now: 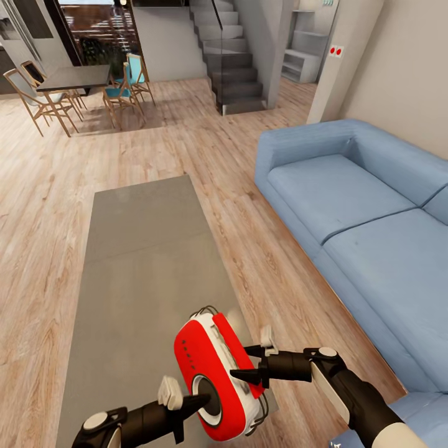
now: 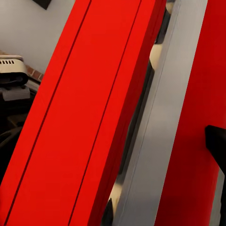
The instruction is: Turn on the radio receiver that's on the table in the living room.
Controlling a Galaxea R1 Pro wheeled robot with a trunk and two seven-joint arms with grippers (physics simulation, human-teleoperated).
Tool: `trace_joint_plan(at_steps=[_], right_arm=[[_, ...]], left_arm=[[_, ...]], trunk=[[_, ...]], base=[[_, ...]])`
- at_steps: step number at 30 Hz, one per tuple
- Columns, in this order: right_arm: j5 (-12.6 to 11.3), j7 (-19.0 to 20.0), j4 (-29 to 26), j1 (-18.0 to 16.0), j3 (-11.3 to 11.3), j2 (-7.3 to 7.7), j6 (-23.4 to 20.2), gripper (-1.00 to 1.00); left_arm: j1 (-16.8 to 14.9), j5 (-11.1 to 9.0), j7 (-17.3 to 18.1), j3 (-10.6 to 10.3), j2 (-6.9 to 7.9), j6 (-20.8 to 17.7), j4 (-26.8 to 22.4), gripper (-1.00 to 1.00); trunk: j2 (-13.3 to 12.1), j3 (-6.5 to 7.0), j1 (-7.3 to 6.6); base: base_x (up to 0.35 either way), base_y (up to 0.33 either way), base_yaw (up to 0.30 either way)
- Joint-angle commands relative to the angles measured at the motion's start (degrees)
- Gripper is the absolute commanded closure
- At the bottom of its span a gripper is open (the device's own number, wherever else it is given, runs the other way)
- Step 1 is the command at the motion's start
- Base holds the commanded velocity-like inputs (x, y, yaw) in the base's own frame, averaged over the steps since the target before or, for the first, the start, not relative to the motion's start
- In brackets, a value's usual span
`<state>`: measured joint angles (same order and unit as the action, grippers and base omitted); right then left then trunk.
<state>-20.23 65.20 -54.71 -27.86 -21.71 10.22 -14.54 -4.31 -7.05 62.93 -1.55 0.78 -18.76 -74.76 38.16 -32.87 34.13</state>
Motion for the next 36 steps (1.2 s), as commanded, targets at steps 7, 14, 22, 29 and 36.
trace_joint_plan(at_steps=[7, 14, 22, 29, 36], right_arm=[[-0.2, 0.1, -0.8, 0.0, 0.1, 0.15, 0.0, 1.0], [-0.2, 0.1, -1.6, 0.0, 0.0, 0.21, 0.0, 1.0], [-0.2, 0.2, -1.7, 0.0, -0.1, 0.15, 0.0, 1.0], [-0.2, 0.3, -1.8, 0.0, 0.0, 0.22, 0.0, 1.0], [-0.1, -0.5, -1.8, 0.0, 0.0, 0.25, -0.2, 1.0]], left_arm=[[0.0, 0.0, -0.1, 0.1, 0.18, 3.7, 2.9, 1.0], [0.0, 0.0, -0.2, 0.3, 0.19, 4.3, 4.3, 1.0], [0.0, 0.0, -1.1, 0.4, 0.31, 5.2, 4.3, 1.0], [0.0, 0.0, -2.0, 1.0, 0.45, 5.6, 4.2, 1.0], [-0.1, 0.0, -2.0, 1.3, 0.54, 5.6, 4.0, 1.0]], trunk=[[0.0, 0.0, 0.0], [0.0, 0.0, 0.0], [0.0, 0.0, 0.0], [0.0, 0.0, 0.0], [0.0, 0.0, 0.0]], base=[[0.0, 0.0, 0.0], [0.0, 0.0, 0.0], [0.0, 0.0, 0.0], [0.0, 0.0, 0.0], [0.0, 0.0, 0.0]])
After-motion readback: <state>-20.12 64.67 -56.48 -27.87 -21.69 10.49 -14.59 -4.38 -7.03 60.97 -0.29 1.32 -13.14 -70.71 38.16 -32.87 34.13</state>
